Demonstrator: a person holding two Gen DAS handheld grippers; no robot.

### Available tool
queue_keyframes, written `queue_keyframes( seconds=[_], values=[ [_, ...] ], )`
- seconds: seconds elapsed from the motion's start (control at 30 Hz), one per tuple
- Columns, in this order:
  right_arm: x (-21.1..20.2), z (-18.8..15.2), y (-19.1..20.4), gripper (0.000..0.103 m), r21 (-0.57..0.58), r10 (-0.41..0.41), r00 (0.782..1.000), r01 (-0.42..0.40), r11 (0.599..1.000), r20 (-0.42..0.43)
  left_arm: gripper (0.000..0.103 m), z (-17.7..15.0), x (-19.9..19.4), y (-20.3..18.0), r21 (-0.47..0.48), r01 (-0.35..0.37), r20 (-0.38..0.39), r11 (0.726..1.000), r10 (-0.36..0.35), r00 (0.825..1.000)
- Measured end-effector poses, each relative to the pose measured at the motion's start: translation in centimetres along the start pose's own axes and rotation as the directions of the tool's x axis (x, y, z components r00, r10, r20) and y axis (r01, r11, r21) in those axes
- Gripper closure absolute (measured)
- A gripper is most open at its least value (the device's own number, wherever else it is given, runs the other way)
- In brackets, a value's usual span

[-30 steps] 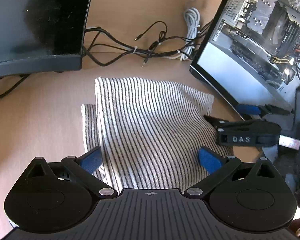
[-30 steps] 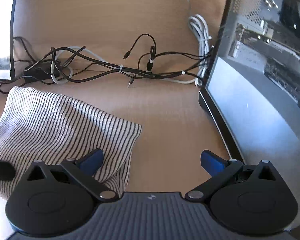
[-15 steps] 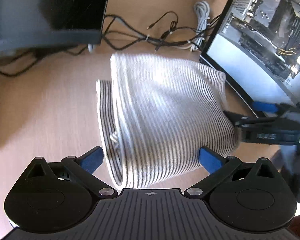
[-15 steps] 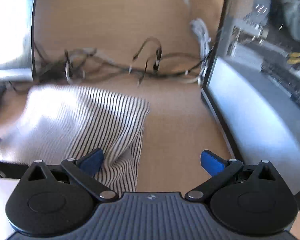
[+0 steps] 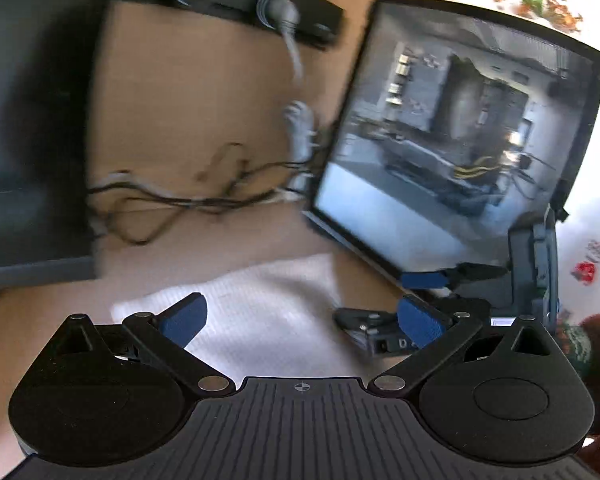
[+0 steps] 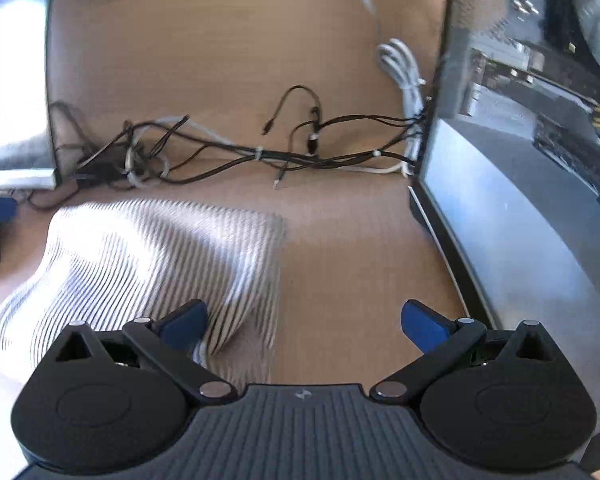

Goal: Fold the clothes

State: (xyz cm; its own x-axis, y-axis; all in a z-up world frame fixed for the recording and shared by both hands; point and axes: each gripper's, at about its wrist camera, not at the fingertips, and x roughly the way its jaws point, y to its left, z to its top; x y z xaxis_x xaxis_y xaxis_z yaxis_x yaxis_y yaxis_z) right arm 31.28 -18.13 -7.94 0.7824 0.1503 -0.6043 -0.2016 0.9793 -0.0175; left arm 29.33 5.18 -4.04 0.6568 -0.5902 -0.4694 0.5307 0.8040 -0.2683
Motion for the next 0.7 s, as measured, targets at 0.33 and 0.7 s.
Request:
queue_keyframes(
  seconds=[0.33,0.7],
  values=[
    [-0.9,-1.0,-0.4,0.000,-0.017,0.016,0.999,-0.017,1.000,-0.033,0.000,-2.1,4.8,5.2,-0.166,-0.186,-0.176,0.968,0.157,0.972],
    [0.4,1.1,-0.4,0.000,-0.013,0.001,1.000,-0.002,1.000,-0.030,0.000,-1.8,3.2,5.8,-0.211,-0.186,-0.164,0.960,0.153,0.975]
  ],
)
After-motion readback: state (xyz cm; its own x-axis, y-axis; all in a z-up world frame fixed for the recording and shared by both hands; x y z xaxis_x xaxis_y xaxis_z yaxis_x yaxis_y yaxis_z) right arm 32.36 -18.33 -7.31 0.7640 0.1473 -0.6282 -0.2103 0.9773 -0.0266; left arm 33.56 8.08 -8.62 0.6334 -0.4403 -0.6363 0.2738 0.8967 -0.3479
